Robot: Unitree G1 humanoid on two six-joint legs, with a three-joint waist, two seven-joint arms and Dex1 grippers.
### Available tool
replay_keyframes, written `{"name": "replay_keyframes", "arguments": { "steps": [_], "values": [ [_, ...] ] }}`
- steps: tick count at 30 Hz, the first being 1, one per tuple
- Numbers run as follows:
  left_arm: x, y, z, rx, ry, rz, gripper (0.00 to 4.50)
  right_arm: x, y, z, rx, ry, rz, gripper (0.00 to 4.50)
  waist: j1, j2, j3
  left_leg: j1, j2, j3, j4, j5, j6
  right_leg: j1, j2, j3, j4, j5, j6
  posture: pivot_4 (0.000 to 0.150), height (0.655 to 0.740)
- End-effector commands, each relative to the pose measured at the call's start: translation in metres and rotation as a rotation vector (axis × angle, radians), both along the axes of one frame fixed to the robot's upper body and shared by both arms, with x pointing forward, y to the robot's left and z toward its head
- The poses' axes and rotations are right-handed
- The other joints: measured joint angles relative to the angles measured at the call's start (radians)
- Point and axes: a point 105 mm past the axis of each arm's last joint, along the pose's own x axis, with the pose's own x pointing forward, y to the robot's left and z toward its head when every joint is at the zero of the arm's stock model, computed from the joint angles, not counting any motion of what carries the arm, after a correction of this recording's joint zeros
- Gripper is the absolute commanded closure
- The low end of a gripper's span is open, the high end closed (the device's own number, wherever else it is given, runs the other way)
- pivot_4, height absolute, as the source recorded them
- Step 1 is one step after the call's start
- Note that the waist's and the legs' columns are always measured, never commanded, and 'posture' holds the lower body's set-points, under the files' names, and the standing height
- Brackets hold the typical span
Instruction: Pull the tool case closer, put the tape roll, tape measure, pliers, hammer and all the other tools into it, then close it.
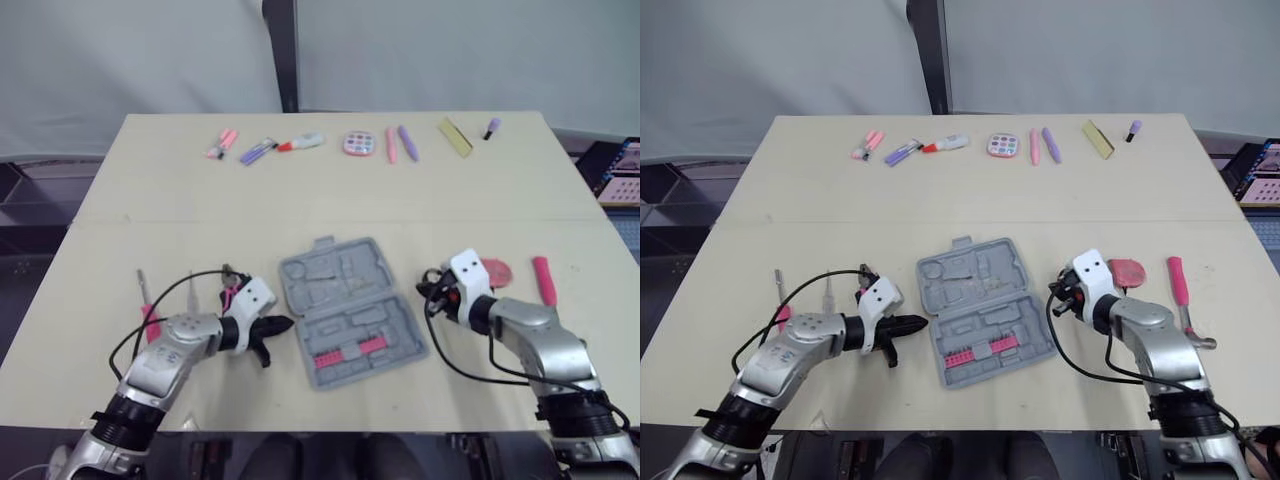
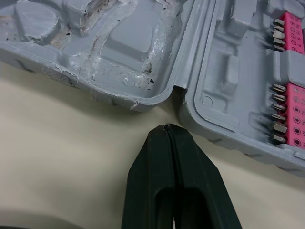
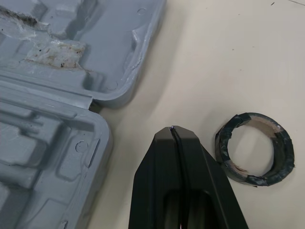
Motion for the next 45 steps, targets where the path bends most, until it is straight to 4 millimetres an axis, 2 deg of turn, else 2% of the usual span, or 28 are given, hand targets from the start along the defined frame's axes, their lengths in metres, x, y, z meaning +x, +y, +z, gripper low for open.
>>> {"name": "replay_keyframes", "arguments": {
  "steps": [1,8,17,29,45],
  "values": [
    [0.0,-0.005,0.0,0.009,0.0,-0.035,4.48,0.005,0.007,0.005,0.001,-0.021,0.036,4.5,0.0,0.0,0.0,0.0,0.0,0.0,0.0,0.0,0.0,0.0,0.0,0.0,0.0,0.0,0.0,0.15,0.7134],
    [0.004,-0.008,-0.002,0.019,0.003,-0.055,4.48,0.012,0.017,0.004,0.002,-0.021,0.068,4.5,0.0,0.0,0.0,0.0,0.0,0.0,0.0,0.0,0.0,0.0,0.0,-0.001,0.001,0.0,0.0,0.15,0.7134],
    [0.014,-0.011,-0.002,0.026,-0.042,-0.038,4.48,0.007,0.029,0.0,0.006,-0.001,0.121,4.5,0.001,0.0,0.0,0.0,-0.001,-0.001,0.001,0.0,0.0,0.0,-0.001,-0.002,0.001,0.0,0.0,0.15,0.7134],
    [0.016,-0.017,-0.006,0.027,-0.039,-0.056,4.48,0.003,0.044,-0.004,-0.001,0.017,0.191,4.5,0.001,0.0,0.0,0.0,-0.001,-0.001,0.002,0.0,0.0,0.0,-0.001,-0.002,0.002,0.0,0.0,0.15,0.7134],
    [-0.006,-0.016,-0.01,0.026,0.002,-0.101,4.48,-0.037,0.042,-0.004,-0.011,0.094,0.284,4.5,0.0,0.0,0.0,0.0,0.0,-0.001,0.001,0.0,0.0,0.0,-0.001,-0.001,0.002,0.0,0.0,0.15,0.7134]
  ]
}}
